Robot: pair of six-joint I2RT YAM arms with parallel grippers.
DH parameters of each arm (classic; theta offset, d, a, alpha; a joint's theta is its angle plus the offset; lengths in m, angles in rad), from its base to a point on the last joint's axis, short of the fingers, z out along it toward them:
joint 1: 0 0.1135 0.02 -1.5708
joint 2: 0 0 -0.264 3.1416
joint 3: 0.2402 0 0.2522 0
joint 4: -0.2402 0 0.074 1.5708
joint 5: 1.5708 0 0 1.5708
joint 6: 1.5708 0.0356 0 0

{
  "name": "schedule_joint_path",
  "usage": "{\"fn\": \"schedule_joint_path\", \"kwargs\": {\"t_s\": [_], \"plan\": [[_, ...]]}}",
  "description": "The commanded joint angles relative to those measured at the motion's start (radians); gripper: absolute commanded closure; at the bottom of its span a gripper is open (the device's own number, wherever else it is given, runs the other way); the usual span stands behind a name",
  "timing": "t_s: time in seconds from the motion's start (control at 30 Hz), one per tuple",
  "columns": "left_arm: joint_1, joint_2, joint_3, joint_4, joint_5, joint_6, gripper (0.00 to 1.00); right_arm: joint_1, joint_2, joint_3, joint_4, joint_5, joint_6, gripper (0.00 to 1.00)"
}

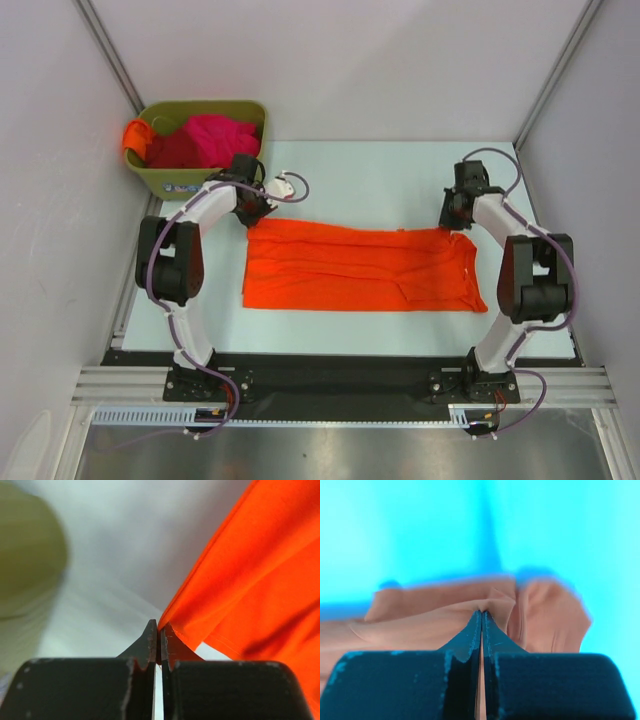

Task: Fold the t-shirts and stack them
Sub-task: Fold the tshirt

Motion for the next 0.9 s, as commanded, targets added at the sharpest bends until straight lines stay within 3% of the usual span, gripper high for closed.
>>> {"fn": "schedule_joint_path", "kwargs": {"t_s": [0.0,0.13,0.3,0.6,0.87], "plan": [[0.001,-0.043,0.048,0.196,-0.116,-0.067,0.99,-0.019,0.075,0.168,0.031,0.024,-0.04,1.0],[0.003,-0.04,0.038,0.239,-0.173,-0.077,1.0,-0.027,0.185,0.354,0.005,0.021,-0.047,1.0],[0.006,-0.061,-0.023,0.282,-0.182,-0.066,1.0,-0.021,0.187,0.359,-0.012,0.012,-0.044,1.0],[0.013,-0.133,-0.126,0.169,-0.026,0.035,1.0,-0.015,-0.038,0.054,-0.024,0.027,0.006,1.0],[0.012,-0.172,-0.234,0.106,0.02,0.087,0.97,-0.004,-0.167,-0.203,0.014,0.006,0.072,1.0]]}}
